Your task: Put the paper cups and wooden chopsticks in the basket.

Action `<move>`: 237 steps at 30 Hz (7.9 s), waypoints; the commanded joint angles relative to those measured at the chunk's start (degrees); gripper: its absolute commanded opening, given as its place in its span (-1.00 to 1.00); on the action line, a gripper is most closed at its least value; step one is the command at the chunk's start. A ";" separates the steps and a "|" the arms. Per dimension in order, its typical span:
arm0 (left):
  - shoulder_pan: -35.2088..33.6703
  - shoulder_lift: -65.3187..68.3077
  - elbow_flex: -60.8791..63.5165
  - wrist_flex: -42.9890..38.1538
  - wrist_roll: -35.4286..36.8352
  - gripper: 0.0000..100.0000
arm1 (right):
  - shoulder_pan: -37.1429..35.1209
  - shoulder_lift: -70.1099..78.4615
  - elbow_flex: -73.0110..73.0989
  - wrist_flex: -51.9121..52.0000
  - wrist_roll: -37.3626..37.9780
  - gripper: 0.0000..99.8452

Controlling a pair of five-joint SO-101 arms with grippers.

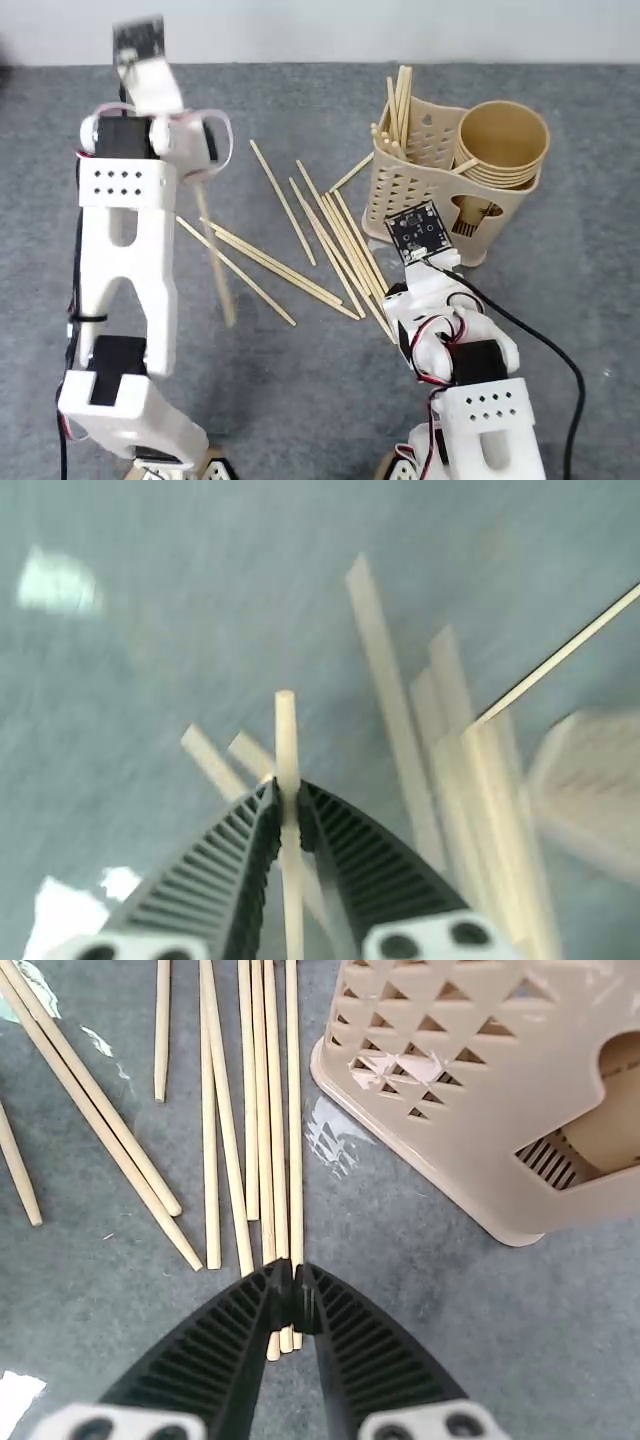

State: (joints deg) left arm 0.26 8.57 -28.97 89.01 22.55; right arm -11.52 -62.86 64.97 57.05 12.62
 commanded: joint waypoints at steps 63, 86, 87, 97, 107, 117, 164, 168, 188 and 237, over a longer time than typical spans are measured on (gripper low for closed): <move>-3.25 -16.26 -7.78 11.60 11.52 -0.55 | -10.77 4.79 -16.09 9.71 1.67 -0.82; -10.64 -16.18 2.77 11.43 8.26 -0.54 | -16.40 74.59 -62.07 3.82 3.34 -0.81; -10.64 -16.09 2.77 11.43 8.26 -0.54 | -16.04 76.26 -63.56 3.82 3.34 -0.80; -10.64 -16.00 6.20 11.34 8.26 -0.54 | -14.73 83.65 -67.52 3.21 3.43 -0.68; -10.64 -16.35 6.29 11.34 8.26 -0.55 | -14.64 94.73 -73.05 5.32 3.25 -0.78; -10.64 -16.35 6.29 11.34 8.26 -0.55 | -14.81 92.62 -75.52 11.91 3.60 -0.98; -14.42 -39.91 39.52 2.37 2.73 -0.55 | -1.71 20.88 -53.63 -24.13 4.04 -0.98; -14.42 -42.02 44.62 0.26 2.73 -0.55 | -1.71 21.85 -49.85 -35.65 2.29 -0.98; -14.24 -48.00 59.56 -9.41 2.81 -0.55 | 5.49 42.59 -39.91 -49.89 -3.43 -0.66; -0.79 15.56 23.52 -6.07 16.44 -0.55 | -1.54 10.24 -0.97 -10.95 -3.43 -0.95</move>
State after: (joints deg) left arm -1.05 22.64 -0.40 82.77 38.46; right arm -12.57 -50.73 64.35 47.30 8.92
